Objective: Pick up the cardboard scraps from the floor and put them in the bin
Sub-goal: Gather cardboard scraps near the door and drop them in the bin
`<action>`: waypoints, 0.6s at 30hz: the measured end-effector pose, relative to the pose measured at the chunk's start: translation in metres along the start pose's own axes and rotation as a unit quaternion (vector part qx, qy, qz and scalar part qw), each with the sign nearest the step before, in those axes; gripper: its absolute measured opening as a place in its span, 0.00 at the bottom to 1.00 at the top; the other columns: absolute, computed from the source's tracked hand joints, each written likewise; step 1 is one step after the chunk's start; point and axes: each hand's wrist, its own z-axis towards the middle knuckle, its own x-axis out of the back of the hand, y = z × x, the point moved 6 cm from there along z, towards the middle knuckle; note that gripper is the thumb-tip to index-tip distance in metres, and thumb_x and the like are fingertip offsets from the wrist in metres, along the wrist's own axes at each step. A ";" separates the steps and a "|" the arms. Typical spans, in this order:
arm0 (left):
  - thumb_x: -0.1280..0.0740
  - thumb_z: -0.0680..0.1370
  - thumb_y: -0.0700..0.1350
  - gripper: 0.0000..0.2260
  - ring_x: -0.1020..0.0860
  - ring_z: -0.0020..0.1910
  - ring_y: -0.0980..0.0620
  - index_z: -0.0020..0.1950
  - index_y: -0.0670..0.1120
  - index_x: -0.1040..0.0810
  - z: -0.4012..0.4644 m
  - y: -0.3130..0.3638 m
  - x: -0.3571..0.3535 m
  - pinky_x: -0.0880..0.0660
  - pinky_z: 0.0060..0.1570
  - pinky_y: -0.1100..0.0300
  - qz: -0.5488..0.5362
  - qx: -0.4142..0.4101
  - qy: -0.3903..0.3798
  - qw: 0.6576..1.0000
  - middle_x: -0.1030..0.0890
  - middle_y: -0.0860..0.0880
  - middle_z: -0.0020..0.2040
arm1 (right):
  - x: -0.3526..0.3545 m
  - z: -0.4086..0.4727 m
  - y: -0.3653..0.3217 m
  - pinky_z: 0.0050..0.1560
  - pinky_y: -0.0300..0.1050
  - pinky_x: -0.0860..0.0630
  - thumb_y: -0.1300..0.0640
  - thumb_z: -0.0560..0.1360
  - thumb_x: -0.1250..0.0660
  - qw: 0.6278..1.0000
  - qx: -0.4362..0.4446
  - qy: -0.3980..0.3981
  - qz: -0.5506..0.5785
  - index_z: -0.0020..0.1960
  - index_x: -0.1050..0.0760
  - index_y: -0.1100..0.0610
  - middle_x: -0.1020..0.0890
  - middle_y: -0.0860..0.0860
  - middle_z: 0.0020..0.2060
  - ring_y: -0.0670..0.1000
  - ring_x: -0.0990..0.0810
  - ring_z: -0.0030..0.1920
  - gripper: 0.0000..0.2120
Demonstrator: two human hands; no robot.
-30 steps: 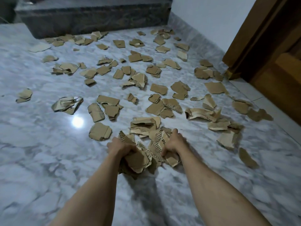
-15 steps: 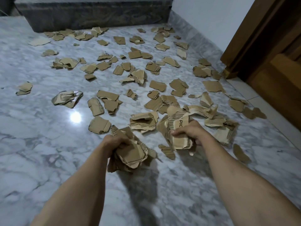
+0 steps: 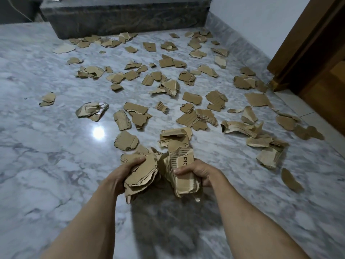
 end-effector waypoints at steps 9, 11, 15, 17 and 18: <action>0.12 0.46 0.44 0.36 0.14 0.41 0.40 0.51 0.35 0.16 -0.006 -0.019 -0.020 0.16 0.41 0.49 0.002 0.018 -0.100 0.995 0.15 0.35 0.48 | 0.018 0.001 -0.009 0.47 0.55 0.17 0.69 0.65 0.22 0.999 0.000 0.034 0.004 0.51 0.17 0.63 0.14 0.62 0.46 0.60 0.15 0.44 0.15; 0.13 0.46 0.46 0.41 0.15 0.42 0.41 0.56 0.35 0.18 -0.003 -0.018 -0.017 0.16 0.44 0.51 0.039 0.021 -0.099 0.994 0.15 0.36 0.50 | 0.036 -0.001 -0.012 0.43 0.52 0.17 0.70 0.64 0.23 0.996 0.020 0.083 0.036 0.52 0.18 0.64 0.14 0.61 0.44 0.59 0.15 0.41 0.17; 0.18 0.59 0.45 0.36 0.15 0.44 0.41 0.64 0.34 0.22 -0.001 -0.014 0.000 0.17 0.44 0.52 0.080 0.003 -0.049 0.996 0.16 0.36 0.54 | 0.076 -0.014 -0.016 0.46 0.52 0.18 0.69 0.60 0.20 0.986 0.040 0.162 0.015 0.55 0.19 0.66 0.14 0.62 0.46 0.60 0.15 0.43 0.23; 0.22 0.65 0.44 0.30 0.15 0.42 0.41 0.64 0.34 0.23 -0.002 -0.012 0.007 0.17 0.40 0.53 0.090 -0.007 -0.032 0.995 0.16 0.35 0.53 | 0.077 -0.022 -0.010 0.45 0.49 0.18 0.69 0.60 0.20 0.988 0.007 0.143 -0.058 0.56 0.20 0.63 0.13 0.59 0.46 0.58 0.15 0.44 0.25; 0.23 0.66 0.43 0.28 0.15 0.42 0.41 0.64 0.34 0.23 -0.003 -0.012 0.009 0.17 0.39 0.54 0.096 -0.010 -0.025 0.995 0.16 0.35 0.52 | 0.073 -0.025 -0.005 0.44 0.47 0.19 0.69 0.60 0.19 0.987 -0.016 0.129 -0.099 0.58 0.22 0.61 0.14 0.57 0.47 0.57 0.15 0.45 0.28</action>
